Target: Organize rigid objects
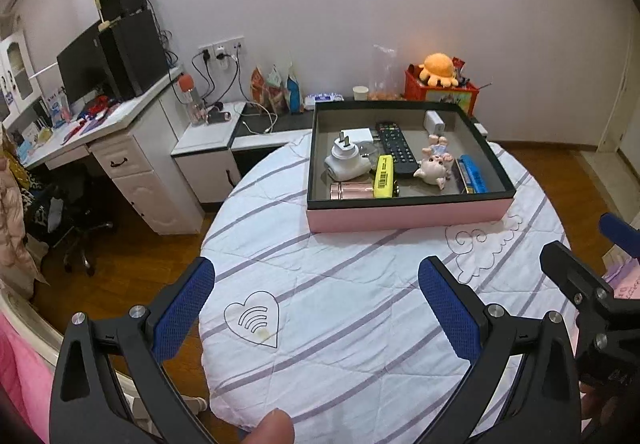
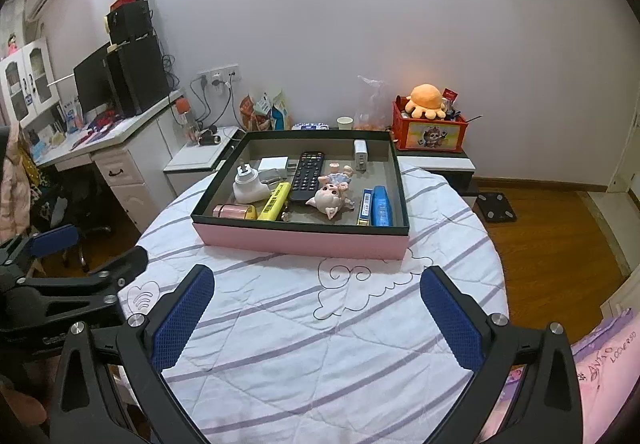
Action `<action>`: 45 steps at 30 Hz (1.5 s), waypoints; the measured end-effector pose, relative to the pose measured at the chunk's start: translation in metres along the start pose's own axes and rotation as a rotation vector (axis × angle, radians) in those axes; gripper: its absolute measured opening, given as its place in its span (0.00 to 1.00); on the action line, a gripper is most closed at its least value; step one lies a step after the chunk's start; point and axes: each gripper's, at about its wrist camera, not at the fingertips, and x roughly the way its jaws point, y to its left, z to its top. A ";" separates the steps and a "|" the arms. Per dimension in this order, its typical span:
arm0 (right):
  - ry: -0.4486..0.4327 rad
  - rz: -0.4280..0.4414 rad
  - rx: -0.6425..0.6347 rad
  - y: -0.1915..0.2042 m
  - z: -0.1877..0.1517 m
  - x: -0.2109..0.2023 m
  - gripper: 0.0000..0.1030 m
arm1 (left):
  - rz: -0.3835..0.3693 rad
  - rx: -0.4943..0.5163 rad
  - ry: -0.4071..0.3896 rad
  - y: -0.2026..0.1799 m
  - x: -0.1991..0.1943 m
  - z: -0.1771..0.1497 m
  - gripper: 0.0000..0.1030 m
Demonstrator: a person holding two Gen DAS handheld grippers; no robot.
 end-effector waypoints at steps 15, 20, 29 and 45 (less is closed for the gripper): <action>-0.031 -0.001 0.006 0.000 0.001 -0.013 1.00 | 0.009 -0.012 -0.011 0.003 -0.011 -0.003 1.00; -0.033 -0.003 0.004 0.000 0.002 -0.014 1.00 | 0.011 -0.009 -0.015 0.004 -0.011 -0.003 1.00; -0.040 0.000 0.006 0.002 0.005 -0.017 1.00 | 0.007 -0.008 -0.019 0.007 -0.014 -0.002 1.00; -0.043 -0.004 0.007 0.004 0.005 -0.019 1.00 | -0.019 -0.008 -0.003 0.006 -0.014 -0.002 1.00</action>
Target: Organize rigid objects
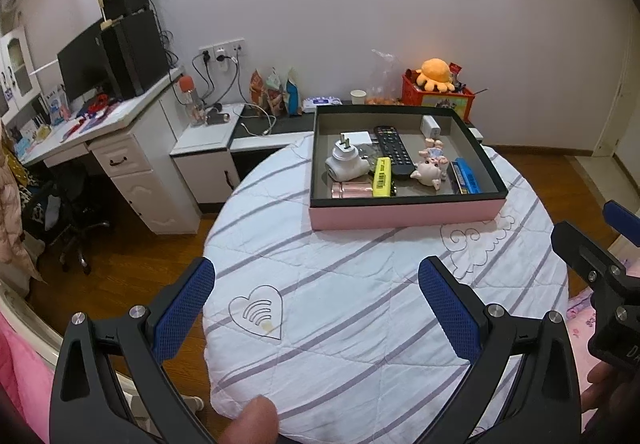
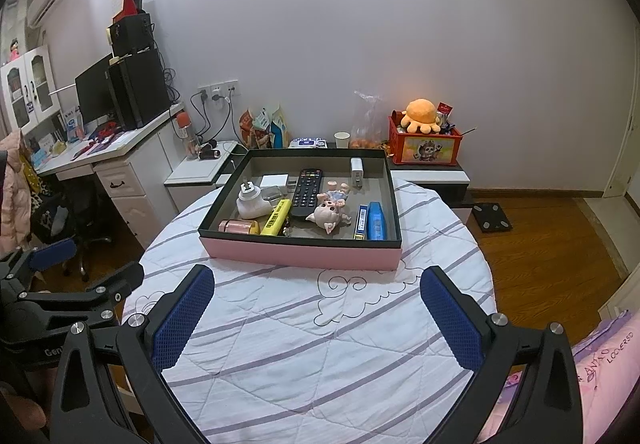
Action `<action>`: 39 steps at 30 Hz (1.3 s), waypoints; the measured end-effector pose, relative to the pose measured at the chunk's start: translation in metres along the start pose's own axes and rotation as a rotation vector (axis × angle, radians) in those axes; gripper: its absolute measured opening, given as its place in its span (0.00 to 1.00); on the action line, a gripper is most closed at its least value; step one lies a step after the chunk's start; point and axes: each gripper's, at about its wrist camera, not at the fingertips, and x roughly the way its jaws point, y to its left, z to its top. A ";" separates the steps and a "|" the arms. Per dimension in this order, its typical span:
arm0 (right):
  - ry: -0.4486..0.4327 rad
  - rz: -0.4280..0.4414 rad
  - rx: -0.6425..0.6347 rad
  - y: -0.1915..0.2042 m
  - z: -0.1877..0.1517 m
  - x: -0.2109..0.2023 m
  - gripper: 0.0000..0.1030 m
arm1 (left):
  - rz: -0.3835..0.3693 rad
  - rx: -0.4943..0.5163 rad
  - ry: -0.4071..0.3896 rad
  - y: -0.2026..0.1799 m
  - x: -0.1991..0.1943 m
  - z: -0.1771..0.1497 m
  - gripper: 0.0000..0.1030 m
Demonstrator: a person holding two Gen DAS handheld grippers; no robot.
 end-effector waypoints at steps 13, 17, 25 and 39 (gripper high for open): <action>0.002 -0.004 0.000 -0.003 0.004 -0.001 1.00 | 0.041 -0.008 0.010 0.004 0.005 0.003 1.00; 0.005 -0.004 0.000 -0.006 0.005 0.001 1.00 | 0.037 0.000 0.005 0.002 0.005 0.004 1.00; 0.005 -0.005 -0.002 -0.007 0.006 0.002 1.00 | 0.039 0.022 -0.010 -0.005 0.003 0.004 1.00; 0.002 -0.008 -0.001 -0.007 0.005 0.004 1.00 | -0.007 0.038 -0.002 -0.012 0.003 0.006 1.00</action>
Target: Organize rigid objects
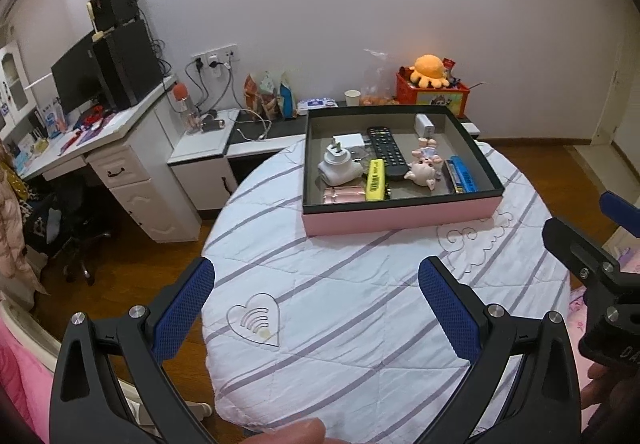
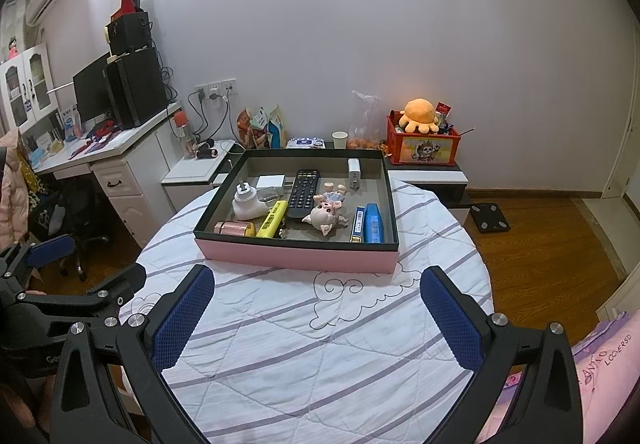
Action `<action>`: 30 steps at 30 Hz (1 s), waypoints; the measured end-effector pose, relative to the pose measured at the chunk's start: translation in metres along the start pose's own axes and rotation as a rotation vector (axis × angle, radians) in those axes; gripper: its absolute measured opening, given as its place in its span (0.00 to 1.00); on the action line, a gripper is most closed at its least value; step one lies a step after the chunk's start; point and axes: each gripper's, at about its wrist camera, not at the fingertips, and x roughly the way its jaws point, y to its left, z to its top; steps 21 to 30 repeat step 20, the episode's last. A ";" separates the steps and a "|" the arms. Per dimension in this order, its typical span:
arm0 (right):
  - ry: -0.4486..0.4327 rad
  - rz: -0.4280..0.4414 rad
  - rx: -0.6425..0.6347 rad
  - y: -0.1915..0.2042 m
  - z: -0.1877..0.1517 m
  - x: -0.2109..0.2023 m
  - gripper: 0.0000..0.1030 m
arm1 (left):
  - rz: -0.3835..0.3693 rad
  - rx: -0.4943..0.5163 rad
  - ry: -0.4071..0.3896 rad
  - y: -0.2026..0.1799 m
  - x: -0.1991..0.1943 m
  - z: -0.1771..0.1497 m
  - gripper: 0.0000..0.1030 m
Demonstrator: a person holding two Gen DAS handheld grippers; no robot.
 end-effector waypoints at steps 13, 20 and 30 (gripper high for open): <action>-0.003 -0.011 0.001 -0.002 0.000 0.000 1.00 | -0.025 0.015 0.018 -0.005 0.003 -0.001 1.00; -0.005 -0.015 0.003 -0.003 -0.001 -0.001 1.00 | -0.035 0.032 0.005 -0.007 0.004 -0.001 1.00; -0.005 -0.015 0.003 -0.003 -0.001 -0.001 1.00 | -0.035 0.032 0.005 -0.007 0.004 -0.001 1.00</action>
